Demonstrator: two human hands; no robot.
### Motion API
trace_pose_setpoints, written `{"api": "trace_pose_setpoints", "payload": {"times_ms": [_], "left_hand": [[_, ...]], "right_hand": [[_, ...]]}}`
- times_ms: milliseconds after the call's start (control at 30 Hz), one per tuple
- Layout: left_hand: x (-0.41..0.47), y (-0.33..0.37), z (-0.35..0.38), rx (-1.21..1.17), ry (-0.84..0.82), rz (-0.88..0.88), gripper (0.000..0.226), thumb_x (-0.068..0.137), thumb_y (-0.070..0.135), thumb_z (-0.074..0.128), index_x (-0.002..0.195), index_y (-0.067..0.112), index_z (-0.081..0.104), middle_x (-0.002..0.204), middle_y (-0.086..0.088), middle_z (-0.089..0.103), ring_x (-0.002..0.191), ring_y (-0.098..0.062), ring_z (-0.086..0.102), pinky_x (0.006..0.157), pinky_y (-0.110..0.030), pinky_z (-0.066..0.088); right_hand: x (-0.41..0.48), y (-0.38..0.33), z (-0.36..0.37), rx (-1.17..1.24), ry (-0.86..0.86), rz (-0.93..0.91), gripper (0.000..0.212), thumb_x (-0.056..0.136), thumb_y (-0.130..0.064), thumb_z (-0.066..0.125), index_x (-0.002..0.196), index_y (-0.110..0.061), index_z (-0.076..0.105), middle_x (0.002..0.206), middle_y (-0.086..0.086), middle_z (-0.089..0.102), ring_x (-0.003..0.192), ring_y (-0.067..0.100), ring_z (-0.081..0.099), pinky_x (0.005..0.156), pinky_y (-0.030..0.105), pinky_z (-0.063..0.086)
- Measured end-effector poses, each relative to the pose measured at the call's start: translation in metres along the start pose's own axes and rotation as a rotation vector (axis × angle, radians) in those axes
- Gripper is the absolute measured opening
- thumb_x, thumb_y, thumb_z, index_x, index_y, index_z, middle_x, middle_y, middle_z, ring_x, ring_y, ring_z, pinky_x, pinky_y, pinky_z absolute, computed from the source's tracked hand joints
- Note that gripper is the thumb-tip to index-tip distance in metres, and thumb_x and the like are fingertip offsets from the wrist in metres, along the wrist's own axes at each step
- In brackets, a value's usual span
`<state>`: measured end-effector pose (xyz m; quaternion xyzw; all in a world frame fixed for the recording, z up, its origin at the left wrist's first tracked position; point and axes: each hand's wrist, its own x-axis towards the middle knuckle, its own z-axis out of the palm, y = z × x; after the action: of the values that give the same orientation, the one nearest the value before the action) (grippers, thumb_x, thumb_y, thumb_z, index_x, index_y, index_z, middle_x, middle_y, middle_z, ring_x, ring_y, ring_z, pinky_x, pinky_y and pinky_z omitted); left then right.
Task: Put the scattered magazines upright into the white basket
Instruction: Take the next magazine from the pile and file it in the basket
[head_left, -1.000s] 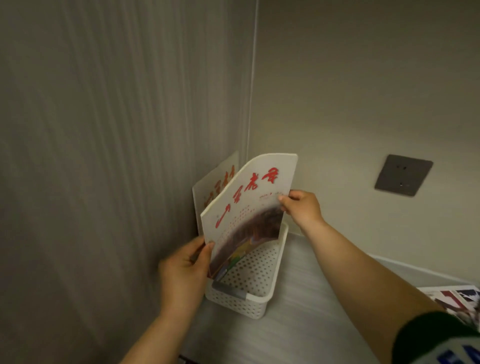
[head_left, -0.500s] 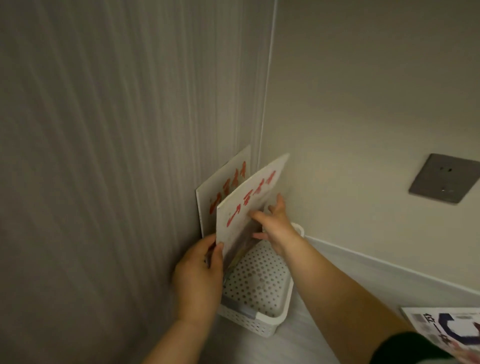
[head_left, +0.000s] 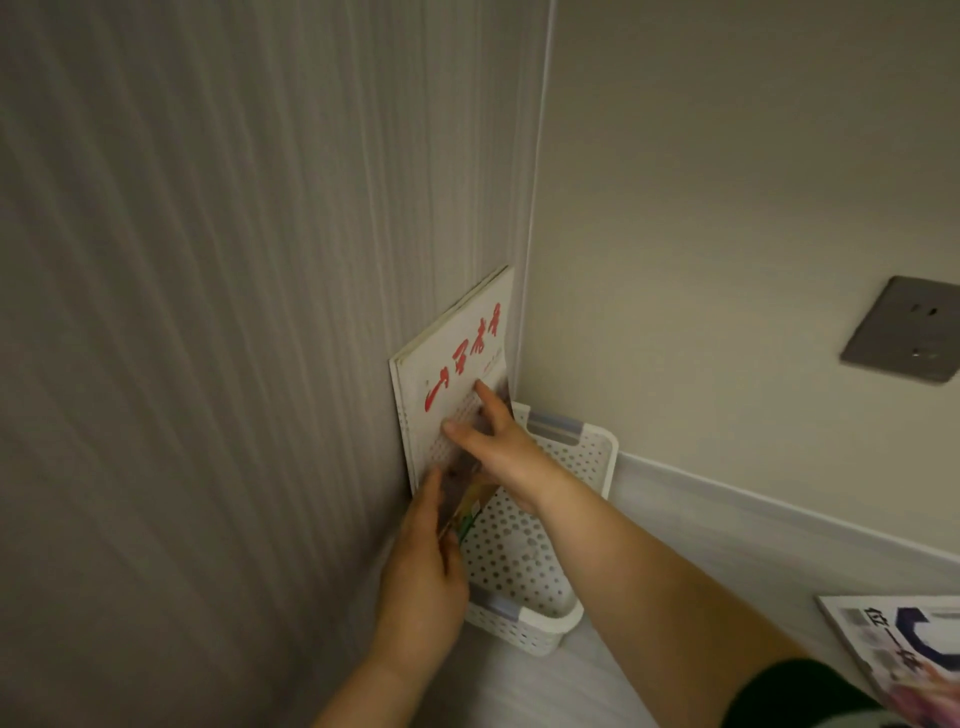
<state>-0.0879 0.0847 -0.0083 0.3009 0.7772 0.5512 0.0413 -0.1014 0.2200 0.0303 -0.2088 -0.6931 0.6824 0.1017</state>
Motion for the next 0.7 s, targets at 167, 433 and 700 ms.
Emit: {"api": "trace_pose_setpoints", "payload": {"times_ms": [167,433,700], "left_hand": [[-0.005,0.002,0.001,0.067,-0.015,0.017,0.065,0.083,-0.002,0.050,0.138,0.018,0.024,0.133,0.013,0.028,0.127,-0.004,0.026,0.110,-0.025,0.023],[-0.026,0.022,0.004,0.131,0.006,0.193,0.026,0.071,-0.016,0.057,0.087,0.001,0.067,0.098,-0.008,0.061,0.095,-0.020,0.053,0.085,-0.018,0.037],[-0.104,0.041,0.067,0.078,-0.287,0.284,0.022,0.073,-0.012,0.058,0.077,0.007,0.069,0.084,0.000,0.064,0.084,-0.005,0.053,0.074,0.003,0.033]], "right_hand": [[-0.007,-0.001,-0.002,-0.081,0.000,-0.026,0.072,0.085,-0.033,0.058,0.143,-0.030,0.015,0.151,0.000,0.024,0.137,0.018,0.026,0.112,0.039,0.030],[-0.064,0.003,-0.028,-0.210,0.219,-0.058,0.039,0.087,-0.013,0.055,0.125,-0.008,0.049,0.124,0.016,0.056,0.102,0.015,0.053,0.084,0.020,0.042],[-0.221,0.089,-0.120,-0.303,0.639,0.029,0.017,0.085,-0.008,0.058,0.099,-0.002,0.066,0.094,0.011,0.066,0.082,0.014,0.057,0.059,0.000,0.038]]}}
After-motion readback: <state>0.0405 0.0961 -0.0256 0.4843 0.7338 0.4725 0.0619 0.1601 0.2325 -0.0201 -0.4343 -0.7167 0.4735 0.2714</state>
